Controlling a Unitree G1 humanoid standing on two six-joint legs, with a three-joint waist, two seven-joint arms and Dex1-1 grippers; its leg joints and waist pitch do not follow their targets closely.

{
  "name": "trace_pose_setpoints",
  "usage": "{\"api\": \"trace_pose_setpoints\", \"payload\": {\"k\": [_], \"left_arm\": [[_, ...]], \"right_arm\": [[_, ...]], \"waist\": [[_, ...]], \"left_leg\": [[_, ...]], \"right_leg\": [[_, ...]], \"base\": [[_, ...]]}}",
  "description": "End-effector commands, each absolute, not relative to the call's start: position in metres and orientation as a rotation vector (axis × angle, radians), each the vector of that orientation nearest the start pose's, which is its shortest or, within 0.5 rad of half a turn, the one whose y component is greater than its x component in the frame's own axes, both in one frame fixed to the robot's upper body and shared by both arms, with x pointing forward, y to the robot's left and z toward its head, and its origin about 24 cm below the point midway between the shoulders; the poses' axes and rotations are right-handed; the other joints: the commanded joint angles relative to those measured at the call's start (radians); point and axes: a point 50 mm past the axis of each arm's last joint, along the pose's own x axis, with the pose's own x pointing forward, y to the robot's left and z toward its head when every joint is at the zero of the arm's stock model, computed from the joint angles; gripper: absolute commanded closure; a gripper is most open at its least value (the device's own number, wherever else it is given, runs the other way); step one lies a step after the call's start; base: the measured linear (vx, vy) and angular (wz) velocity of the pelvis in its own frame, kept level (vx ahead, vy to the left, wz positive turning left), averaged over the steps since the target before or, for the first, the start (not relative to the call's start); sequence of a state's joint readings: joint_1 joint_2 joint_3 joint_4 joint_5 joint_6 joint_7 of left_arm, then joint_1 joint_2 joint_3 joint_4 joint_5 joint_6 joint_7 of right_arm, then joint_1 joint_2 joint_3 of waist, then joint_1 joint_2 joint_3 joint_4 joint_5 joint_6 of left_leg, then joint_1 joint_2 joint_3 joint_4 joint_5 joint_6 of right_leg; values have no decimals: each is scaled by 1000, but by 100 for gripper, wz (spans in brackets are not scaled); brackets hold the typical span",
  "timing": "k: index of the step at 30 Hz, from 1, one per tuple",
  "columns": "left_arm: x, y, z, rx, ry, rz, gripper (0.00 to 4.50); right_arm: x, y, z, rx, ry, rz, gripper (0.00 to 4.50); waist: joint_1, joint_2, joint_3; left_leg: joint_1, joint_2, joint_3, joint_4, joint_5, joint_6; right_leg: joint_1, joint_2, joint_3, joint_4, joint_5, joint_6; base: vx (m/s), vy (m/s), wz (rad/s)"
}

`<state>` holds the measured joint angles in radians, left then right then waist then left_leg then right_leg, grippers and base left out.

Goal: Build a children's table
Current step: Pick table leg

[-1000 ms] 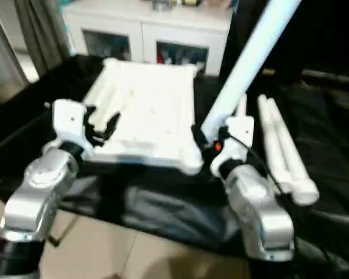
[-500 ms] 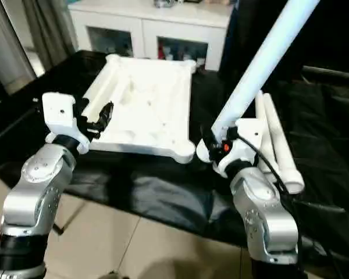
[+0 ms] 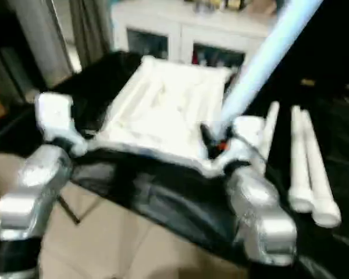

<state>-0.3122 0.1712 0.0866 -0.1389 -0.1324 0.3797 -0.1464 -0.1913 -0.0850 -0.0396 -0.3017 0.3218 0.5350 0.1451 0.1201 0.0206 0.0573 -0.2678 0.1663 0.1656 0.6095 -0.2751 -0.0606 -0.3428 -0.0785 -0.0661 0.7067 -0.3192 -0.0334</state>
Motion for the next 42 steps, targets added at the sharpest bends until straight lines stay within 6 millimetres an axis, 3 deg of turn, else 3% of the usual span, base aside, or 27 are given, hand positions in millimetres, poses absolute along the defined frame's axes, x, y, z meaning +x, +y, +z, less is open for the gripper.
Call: {"api": "trace_pose_setpoints", "payload": {"k": [1, 2, 3, 4, 5, 6, 7, 8, 9, 10, 11, 12, 13, 14, 15, 16, 17, 19, 20, 21, 23, 24, 26, 30, 35, 38, 42], "left_arm": [[304, 153, 131, 23, -86, -214, 113], [304, 153, 131, 22, -85, -218, 113], [304, 152, 131, 20, -83, -226, 113], [304, 151, 130, 19, -82, -231, 113], [304, 149, 130, 15, -80, -243, 113], [303, 149, 129, 13, -78, -248, 113], [303, 148, 129, 10, -76, -255, 113], [302, 146, 128, 3, -72, -274, 113], [302, 145, 128, 2, -72, -278, 113], [302, 144, 127, -2, -72, -286, 113], [301, 142, 125, -15, -63, -308, 113], [299, 136, 122, -21, -56, -368, 113], [297, 133, 120, -24, -56, -410, 113], [296, 130, 118, -31, -54, -451, 113], [295, 128, 116, -35, -51, -487, 113], [295, 126, 114, -24, -46, -537, 113], [295, 125, 111, -10, -36, -592, 113], [296, 122, 105, 26, -1, -673, 77], [298, 121, 102, 66, 17, -733, 77], [300, 119, 99, 107, 37, -797, 77], [306, 117, 96, 189, 52, -889, 62], [312, 117, 94, 253, 67, -940, 44], [315, 116, 93, 284, 66, -963, 38], [313, 107, 80, 370, 192, -1225, 38], [309, 104, 70, 454, 294, -1367, 75], [309, 100, 62, 530, 321, -1457, 88], [315, 100, 55, 600, 317, -1406, 115]], "right_arm": [[275, -152, 113, 194, 30, 239, 259], [275, -152, 114, 194, 28, 237, 259], [275, -152, 114, 193, 27, 235, 259], [274, -153, 114, 192, 27, 234, 259], [274, -153, 114, 191, 26, 231, 259], [274, -153, 114, 190, 26, 230, 259], [273, -153, 115, 190, 26, 229, 259], [273, -154, 115, 190, 25, 227, 259], [273, -154, 115, 189, 25, 227, 259], [273, -154, 115, 189, 25, 226, 259], [272, -154, 115, 187, 24, 224, 259], [271, -155, 117, 183, 18, 221, 259], [271, -156, 117, 182, 15, 221, 259], [271, -157, 118, 181, 12, 221, 259], [271, -158, 118, 180, 10, 222, 259], [271, -159, 119, 177, 8, 222, 259], [272, -160, 119, 172, 8, 224, 259], [273, -161, 120, 154, 9, 232, 259], [275, -163, 121, 138, 8, 239, 259], [276, -164, 123, 125, 4, 249, 259], [279, -166, 126, 96, -1, 278, 259], [280, -167, 129, 68, -6, 310, 259], [280, -168, 130, 55, -7, 327, 259], [276, -171, 133, 6, 5, 413, 259], [268, -169, 127, -23, 65, 504, 259], [266, -171, 122, -57, 82, 493, 259], [266, -174, 119, -52, 87, 457, 259]], "waist": [[-39, 5, -57], [-33, -30, -52], [-18, -48, -69], [7, -68, -70], [20, -58, -87], [20, -56, -85], [9, -40, -82], [4, -17, -74], [4, -17, -74], [-21, 51, -63], [-72, 77, -56], [-78, 64, -87], [-81, 57, -98], [-65, 41, -99], [-56, 29, -102], [-47, -11, -106], [-28, -29, -98], [-16, -24, -103], [-21, -11, -95], [-27, -8, -89], [-35, 0, -76], [-38, 0, -72], [-42, 1, -54], [-39, -13, -54], [-38, -16, -64], [-35, -19, -67], [-36, -21, -70]], "left_leg": [[92, 164, -53, -151, -194, 26], [37, 57, -5, -122, -295, 79], [6, -13, 25, -77, -292, 110], [-51, -72, 11, 52, -216, 139], [-141, -48, -43, 113, -47, 125], [-161, -45, -54, 127, 2, 107], [-188, -29, -69, 123, 84, 71], [-183, -6, -76, 73, 184, 74], [-183, -6, -76, 73, 184, 74], [-107, 27, -76, -61, 172, 116], [-62, 114, -171, -113, -146, 160], [-4, 143, -203, -100, -144, 221], [14, 144, -206, -59, 103, 329], [-2, 133, -196, -12, 600, 415], [-14, 124, -183, 7, 789, 410], [-86, 31, -135, 38, 838, 318], [-144, -35, -79, 21, 567, 215], [-140, -20, -70, -13, 225, 109], [-128, -8, -72, -33, 117, 64], [-126, 0, -76, -42, 71, 46], [-108, 20, -71, -68, -94, 14], [-111, 26, -72, -75, -124, 6], [-90, 39, -59, -95, -321, -45], [-86, 38, -53, -102, -369, -65], [-100, 43, -42, -106, -243, -29], [-99, 44, -36, -102, -235, -21], [-104, 44, -28, -96, -171, -1]], "right_leg": [[-86, -44, -6, -8, 117, 3], [-23, -58, 25, -104, 156, -27], [43, -60, 69, -132, 102, -43], [118, -155, 186, -204, -108, -173], [183, -178, 190, -182, -129, -240], [175, -174, 174, -176, -74, -245], [166, -166, 136, -168, 51, -276], [128, -141, 78, -184, 49, -289], [128, -141, 78, -184, 49, -289], [85, -24, -16, -192, -105, -155], [19, 35, -23, -42, -132, -78], [-14, 22, -7, -19, -101, -50], [-58, 0, 18, -6, 17, 4], [-81, -26, 51, -21, 171, 69], [-85, -49, 75, -43, 260, 90], [-46, -76, 104, -87, 488, 83], [-7, -79, 98, -84, 702, 78], [17, -74, 84, -87, 695, 82], [11, -56, 73, -100, 534, 59], [10, -53, 71, -105, 444, 38], [-4, -49, 76, -129, 104, -44], [-3, -52, 77, -132, 51, -59], [-22, -55, 80, -158, -209, -76], [-25, -69, 88, -179, -371, -36], [-14, -68, 83, -166, -174, -76], [-16, -73, 85, -170, -180, -88], [-15, -69, 82, -161, -79, -112]], "base": [[146, 1, -51], [135, -40, -33], [135, -40, -33], [150, -58, 2], [182, -41, 1], [182, -41, 1], [173, -29, -17], [153, -4, -10], [153, -4, -10], [157, 50, 0], [184, 83, -5], [184, 83, -5], [181, 55, 1], [134, 20, 8], [134, 20, 8], [0, 0, 0], [0, 0, 0], [-2, -26, 0], [-51, -52, -2], [-51, -52, -2], [-73, -22, 1], [-80, -15, 0], [-84, 2, 0], [-65, 19, -4], [0, 0, 0], [0, 0, 0], [0, 0, 0]]}}
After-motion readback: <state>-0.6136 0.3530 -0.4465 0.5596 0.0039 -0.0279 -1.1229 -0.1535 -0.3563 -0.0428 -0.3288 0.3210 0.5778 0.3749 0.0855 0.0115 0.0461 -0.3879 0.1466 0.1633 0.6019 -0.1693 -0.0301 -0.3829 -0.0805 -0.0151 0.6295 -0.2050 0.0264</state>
